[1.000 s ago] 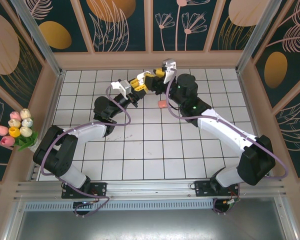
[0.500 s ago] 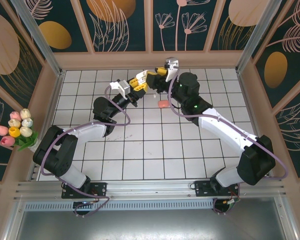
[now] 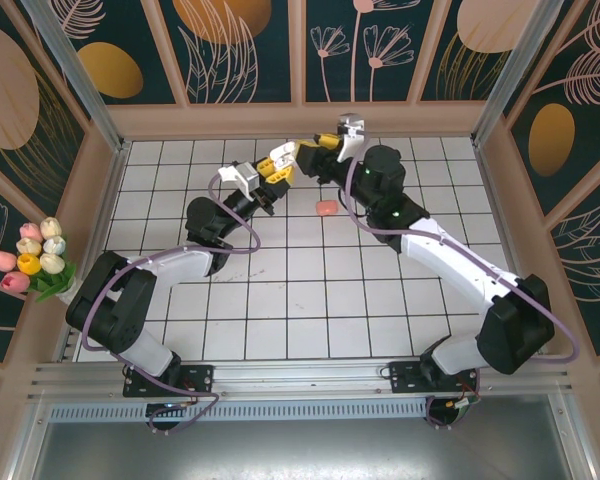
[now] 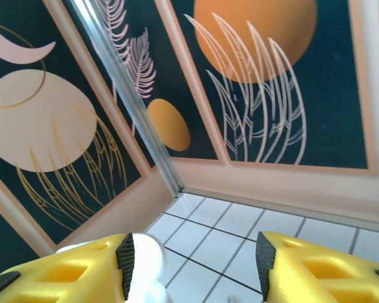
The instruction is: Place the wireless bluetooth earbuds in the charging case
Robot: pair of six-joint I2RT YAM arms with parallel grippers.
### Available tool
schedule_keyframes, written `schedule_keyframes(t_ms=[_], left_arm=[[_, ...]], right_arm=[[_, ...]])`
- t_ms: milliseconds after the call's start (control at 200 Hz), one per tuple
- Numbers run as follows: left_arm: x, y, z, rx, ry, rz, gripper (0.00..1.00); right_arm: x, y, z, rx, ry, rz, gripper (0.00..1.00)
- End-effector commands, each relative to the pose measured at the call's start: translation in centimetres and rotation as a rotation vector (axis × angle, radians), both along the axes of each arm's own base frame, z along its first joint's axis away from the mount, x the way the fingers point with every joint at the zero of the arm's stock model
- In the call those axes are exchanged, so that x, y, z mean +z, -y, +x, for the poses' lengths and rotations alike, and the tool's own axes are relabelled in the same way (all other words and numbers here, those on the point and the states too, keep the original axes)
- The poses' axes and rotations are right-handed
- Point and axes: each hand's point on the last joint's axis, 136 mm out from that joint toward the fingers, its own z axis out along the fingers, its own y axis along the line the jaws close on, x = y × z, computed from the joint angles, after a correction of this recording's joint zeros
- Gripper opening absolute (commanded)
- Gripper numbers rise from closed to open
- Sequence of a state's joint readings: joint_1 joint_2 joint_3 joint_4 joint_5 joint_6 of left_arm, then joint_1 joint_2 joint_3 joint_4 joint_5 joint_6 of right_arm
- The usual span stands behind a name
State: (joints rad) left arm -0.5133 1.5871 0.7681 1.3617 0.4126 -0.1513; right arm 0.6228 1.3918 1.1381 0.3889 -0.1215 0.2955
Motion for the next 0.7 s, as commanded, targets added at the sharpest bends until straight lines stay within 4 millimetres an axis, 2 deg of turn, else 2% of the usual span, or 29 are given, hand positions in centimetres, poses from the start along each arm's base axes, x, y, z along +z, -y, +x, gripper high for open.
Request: schedule_keyframes(t_ms=[0, 180, 320, 460, 696], left_arm=[[0.9, -1.4, -0.1, 0.071, 0.034, -0.055, 0.00], [0.5, -3.5, 0.9, 0.168, 0.002, -0.103, 0.00], [1.3, -5.6, 2.8, 0.257, -0.025, -0.141, 0.00], [2.2, -8.1, 5.4, 0.367, -0.057, -0.171, 0.00], [3.4, -11.1, 8.3, 0.531, -0.068, -0.140, 0.00]], right_arm=[[1.1, 3.3, -0.3, -0.085, -0.029, 0.119, 0.57], [-4.4, 5.4, 0.0, -0.165, -0.196, 0.136, 0.58], [-9.1, 4.8, 0.9, -0.178, -0.335, 0.102, 0.59], [-13.5, 1.8, 2.7, -0.117, -0.461, 0.046, 0.60], [-19.3, -6.7, 7.2, -0.002, -0.584, -0.165, 0.63]])
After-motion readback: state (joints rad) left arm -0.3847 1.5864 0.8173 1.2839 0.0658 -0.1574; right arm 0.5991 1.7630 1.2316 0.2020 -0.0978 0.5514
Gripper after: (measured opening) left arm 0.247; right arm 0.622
